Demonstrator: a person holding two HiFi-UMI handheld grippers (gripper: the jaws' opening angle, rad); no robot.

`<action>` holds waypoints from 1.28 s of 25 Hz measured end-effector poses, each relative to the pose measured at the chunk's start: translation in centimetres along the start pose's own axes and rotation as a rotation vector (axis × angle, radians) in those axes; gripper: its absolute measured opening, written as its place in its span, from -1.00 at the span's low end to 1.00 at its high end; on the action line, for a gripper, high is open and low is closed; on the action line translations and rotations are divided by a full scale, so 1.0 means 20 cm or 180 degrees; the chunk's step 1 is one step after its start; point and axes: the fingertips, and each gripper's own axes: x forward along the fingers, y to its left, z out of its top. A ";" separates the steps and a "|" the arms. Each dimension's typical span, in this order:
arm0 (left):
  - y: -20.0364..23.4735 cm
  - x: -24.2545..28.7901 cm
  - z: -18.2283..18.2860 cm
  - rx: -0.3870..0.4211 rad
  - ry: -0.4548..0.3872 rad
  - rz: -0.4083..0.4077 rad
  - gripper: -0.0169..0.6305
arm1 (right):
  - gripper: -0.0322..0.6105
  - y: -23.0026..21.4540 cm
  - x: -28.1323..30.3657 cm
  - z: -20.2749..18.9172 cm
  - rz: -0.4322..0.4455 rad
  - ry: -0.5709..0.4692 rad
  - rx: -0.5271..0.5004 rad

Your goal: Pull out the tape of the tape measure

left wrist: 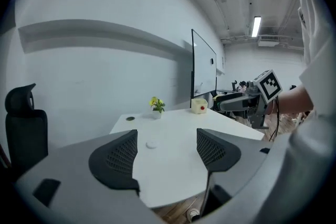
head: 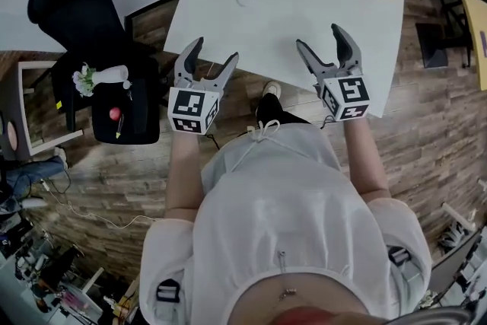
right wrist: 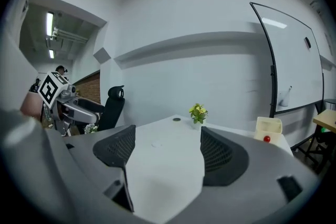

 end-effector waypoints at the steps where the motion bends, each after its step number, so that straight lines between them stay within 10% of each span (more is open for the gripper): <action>1: 0.02 0.09 -0.01 -0.0007 0.0051 -0.0035 0.13 | 0.30 -0.05 0.05 -0.01 0.0000 0.0025 -0.0006; 16: 0.15 1.10 -0.40 0.0494 0.1577 -0.0724 0.14 | 0.25 -0.52 0.39 -0.21 -0.0067 0.0479 0.0187; 32: 0.21 1.29 -0.56 0.0517 0.2220 -0.0938 0.11 | 0.24 -0.63 0.40 -0.23 -0.0221 0.0516 0.0216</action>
